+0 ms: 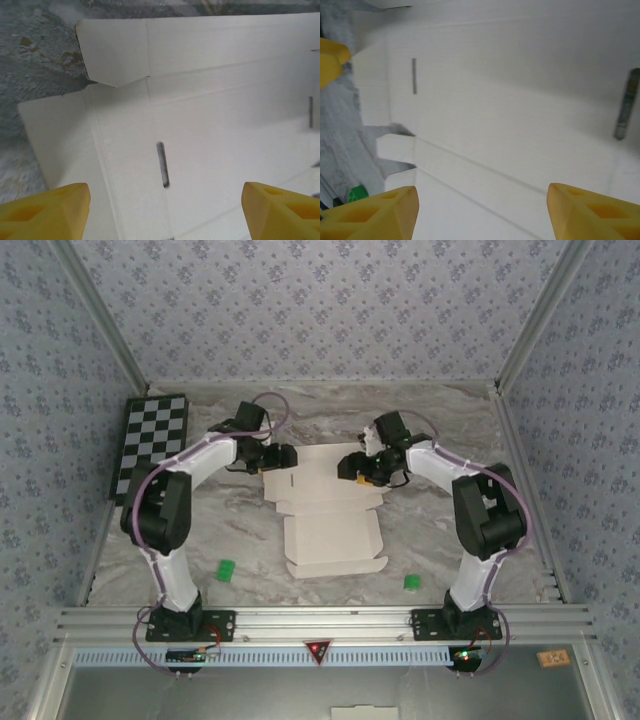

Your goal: Fold the paper box

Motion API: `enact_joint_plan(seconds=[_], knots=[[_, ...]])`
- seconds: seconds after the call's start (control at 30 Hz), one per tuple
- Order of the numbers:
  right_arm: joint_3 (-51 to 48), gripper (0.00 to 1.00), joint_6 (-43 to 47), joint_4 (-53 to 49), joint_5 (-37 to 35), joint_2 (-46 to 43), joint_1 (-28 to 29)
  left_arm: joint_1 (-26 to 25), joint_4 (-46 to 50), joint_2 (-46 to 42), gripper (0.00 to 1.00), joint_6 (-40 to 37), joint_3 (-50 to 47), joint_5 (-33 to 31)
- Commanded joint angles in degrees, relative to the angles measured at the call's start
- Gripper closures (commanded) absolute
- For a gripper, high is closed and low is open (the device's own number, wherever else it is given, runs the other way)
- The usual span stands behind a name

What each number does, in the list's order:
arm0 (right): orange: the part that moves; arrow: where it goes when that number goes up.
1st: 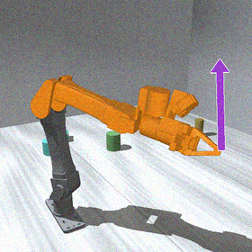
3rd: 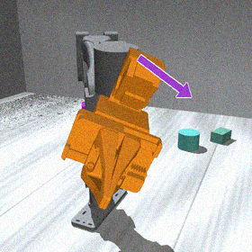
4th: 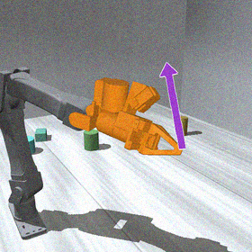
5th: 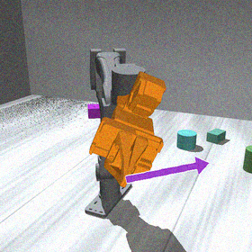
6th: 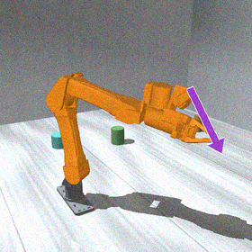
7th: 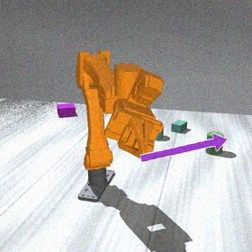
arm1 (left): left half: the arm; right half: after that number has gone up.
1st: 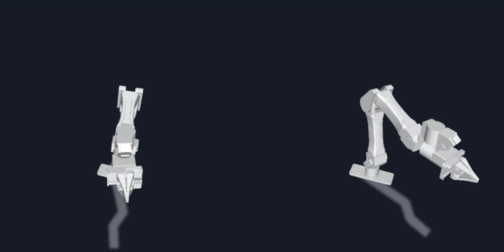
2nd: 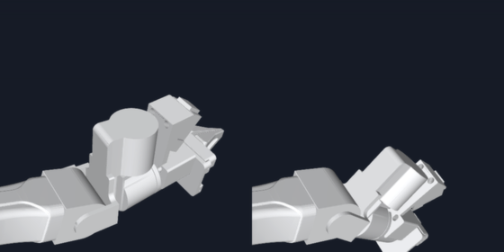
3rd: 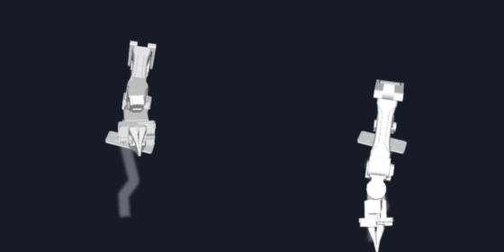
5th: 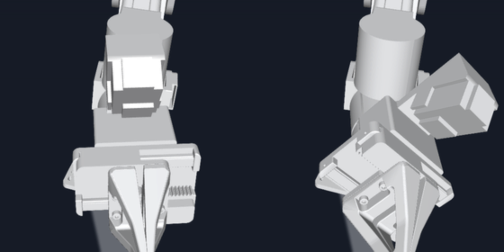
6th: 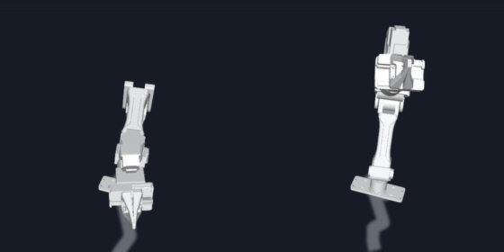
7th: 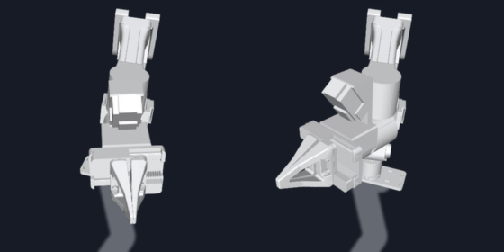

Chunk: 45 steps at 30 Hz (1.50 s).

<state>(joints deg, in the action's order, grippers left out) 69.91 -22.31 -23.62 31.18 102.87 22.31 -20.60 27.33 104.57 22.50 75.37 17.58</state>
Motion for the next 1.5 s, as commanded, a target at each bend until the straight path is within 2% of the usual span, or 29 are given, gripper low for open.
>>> enact_joint_plan(seconds=[0.0,0.23,0.43,0.6,1.07,1.23,1.47], knots=[[1.51,0.30,-0.74,-3.54,-0.92,-2.54,1.72,0.56,1.91,-5.96,0.20,-0.06,-1.42,1.38],[2.37,0.30,-0.50,-3.36,4.46,-0.35,4.39,-0.43,2.27,-12.79,0.21,2.83,-6.53,2.19],[1.88,0.33,0.24,-3.95,4.60,3.76,6.29,-3.13,-0.07,-15.69,0.22,5.98,-13.17,1.32],[0.11,0.35,-0.76,-2.18,3.84,6.23,7.17,-3.32,-3.48,-14.39,0.22,7.21,-17.52,1.43],[-1.09,0.35,-4.74,1.61,1.49,6.46,10.94,-1.50,-3.67,-6.24,0.21,3.92,-13.24,3.14],[-1.09,0.35,-6.39,2.57,-0.01,4.48,11.18,-1.46,-3.94,-6.98,0.21,3.50,-12.93,3.60],[-5.50,0.36,-12.74,11.22,3.19,3.54,11.36,-1.67,-2.71,-11.14,0.24,4.51,-15.09,3.30]])
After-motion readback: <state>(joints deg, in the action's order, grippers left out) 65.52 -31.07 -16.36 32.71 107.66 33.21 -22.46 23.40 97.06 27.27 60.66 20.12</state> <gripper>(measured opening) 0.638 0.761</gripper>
